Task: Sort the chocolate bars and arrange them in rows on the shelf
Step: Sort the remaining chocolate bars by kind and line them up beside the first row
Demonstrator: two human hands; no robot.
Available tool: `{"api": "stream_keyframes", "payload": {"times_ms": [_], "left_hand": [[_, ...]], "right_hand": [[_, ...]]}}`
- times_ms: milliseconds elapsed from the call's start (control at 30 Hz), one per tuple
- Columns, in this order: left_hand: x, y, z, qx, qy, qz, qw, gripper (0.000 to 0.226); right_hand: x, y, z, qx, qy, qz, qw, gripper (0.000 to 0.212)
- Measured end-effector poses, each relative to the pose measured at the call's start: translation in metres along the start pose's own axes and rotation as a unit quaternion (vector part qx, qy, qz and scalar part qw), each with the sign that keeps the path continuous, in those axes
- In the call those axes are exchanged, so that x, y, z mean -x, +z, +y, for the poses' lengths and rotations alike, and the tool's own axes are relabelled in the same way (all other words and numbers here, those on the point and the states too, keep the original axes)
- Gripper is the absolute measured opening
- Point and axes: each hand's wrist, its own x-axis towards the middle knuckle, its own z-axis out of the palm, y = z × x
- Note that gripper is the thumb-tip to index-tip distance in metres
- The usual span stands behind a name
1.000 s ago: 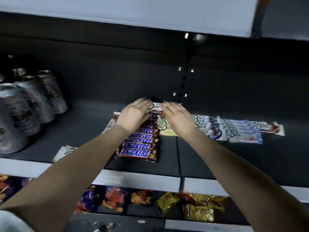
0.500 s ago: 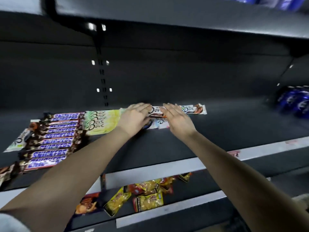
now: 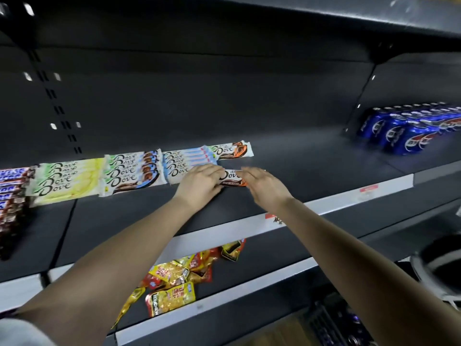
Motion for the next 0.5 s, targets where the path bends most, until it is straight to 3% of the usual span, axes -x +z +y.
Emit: {"api": "stream_keyframes", "payload": {"times_ms": [300,500], "left_hand": [[-0.026,0.036,0.027,0.030,-0.083,-0.018,0.996,0.040],[-0.032,0.041,0.024,0.006,-0.234,-0.038,0.971,0.061]], "right_hand": [[-0.004,0.009,0.042,-0.027,0.015,-0.019,0.999,0.065],[-0.024,0.013,0.050,-0.034,0.012,-0.022,0.999,0.076]]}}
